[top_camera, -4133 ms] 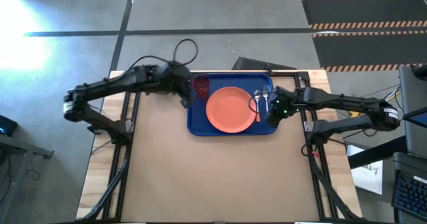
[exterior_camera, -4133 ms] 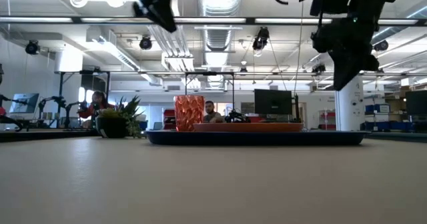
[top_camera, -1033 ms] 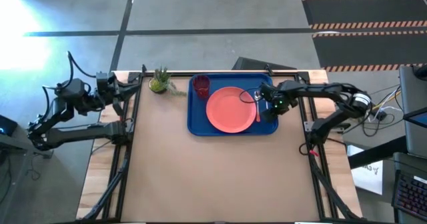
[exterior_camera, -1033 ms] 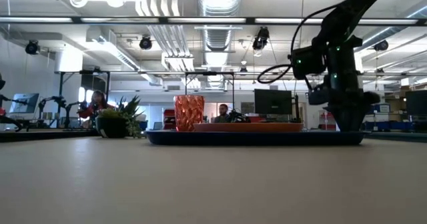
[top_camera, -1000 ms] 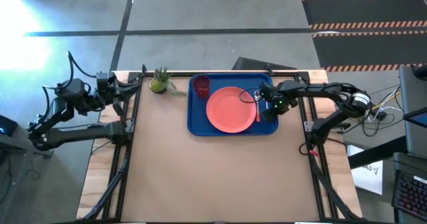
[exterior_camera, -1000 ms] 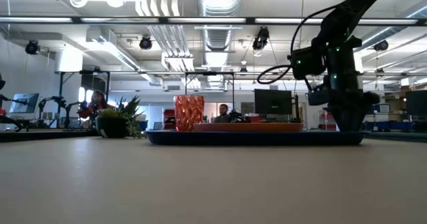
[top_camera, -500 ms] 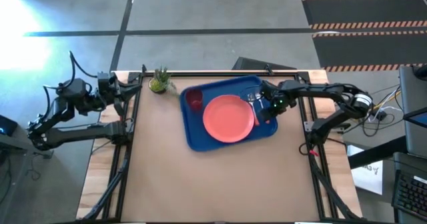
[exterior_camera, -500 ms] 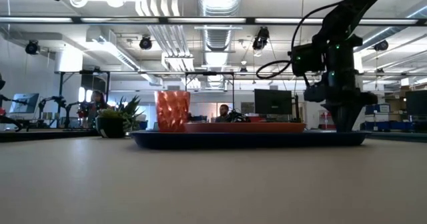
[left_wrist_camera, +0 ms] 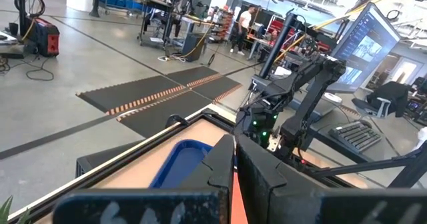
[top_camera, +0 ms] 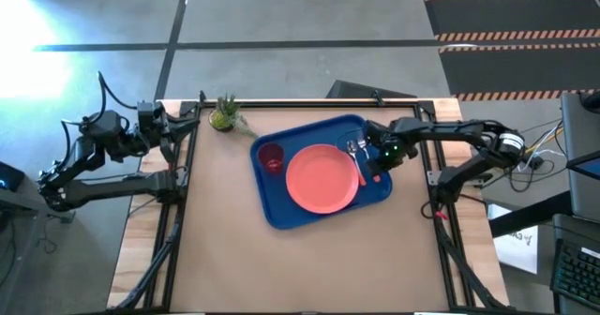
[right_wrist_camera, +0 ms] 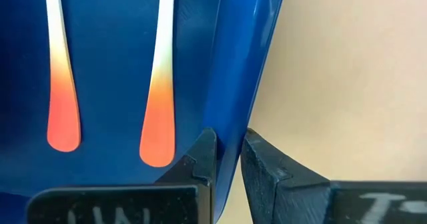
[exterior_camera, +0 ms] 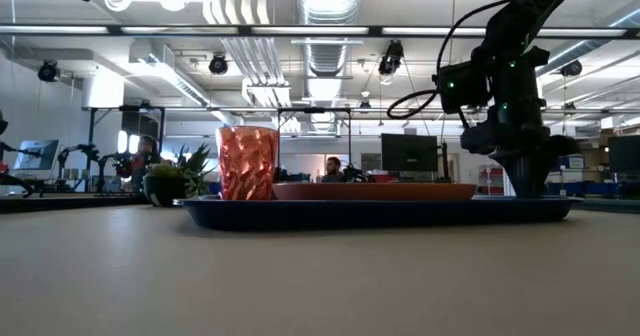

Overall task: Pick and place plate/cup/fork/spoon on tray
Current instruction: Move the set serving tray on the center of the table

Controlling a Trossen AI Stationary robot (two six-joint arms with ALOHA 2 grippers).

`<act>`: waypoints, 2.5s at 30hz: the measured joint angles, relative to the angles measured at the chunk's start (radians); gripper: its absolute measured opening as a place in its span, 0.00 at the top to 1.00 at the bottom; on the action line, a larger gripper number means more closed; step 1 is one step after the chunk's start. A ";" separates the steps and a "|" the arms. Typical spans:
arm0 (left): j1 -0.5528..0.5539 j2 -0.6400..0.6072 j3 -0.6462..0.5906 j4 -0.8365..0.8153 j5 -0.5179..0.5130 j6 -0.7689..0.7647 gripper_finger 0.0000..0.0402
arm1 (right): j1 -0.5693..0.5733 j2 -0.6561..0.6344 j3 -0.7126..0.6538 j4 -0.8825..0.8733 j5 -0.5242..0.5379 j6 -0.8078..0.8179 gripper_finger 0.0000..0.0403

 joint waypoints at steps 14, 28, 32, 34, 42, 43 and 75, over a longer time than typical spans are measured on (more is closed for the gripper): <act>0.000 0.001 0.000 0.000 0.000 0.003 1.00 | 0.263 -0.007 -0.001 -0.003 -0.009 0.242 0.90; 0.000 0.002 0.000 0.000 0.007 0.001 1.00 | 0.302 -0.007 0.034 0.090 0.071 0.211 0.73; 0.000 0.002 0.000 0.000 0.009 0.000 1.00 | 0.302 -0.008 0.101 0.086 0.102 0.170 0.70; 0.000 0.003 0.000 0.000 0.010 0.000 1.00 | 0.302 -0.008 0.141 0.073 0.129 0.141 0.69; 0.000 0.016 -0.003 -0.041 0.010 -0.001 1.00 | 0.228 -0.008 0.300 0.059 0.245 -0.042 0.82; 0.000 0.018 -0.003 -0.037 0.010 -0.001 1.00 | 0.205 -0.004 0.320 0.074 0.228 -0.070 0.87; 0.000 0.022 -0.004 -0.037 0.011 -0.001 1.00 | -0.087 0.931 1.419 -0.302 -0.047 -0.611 0.98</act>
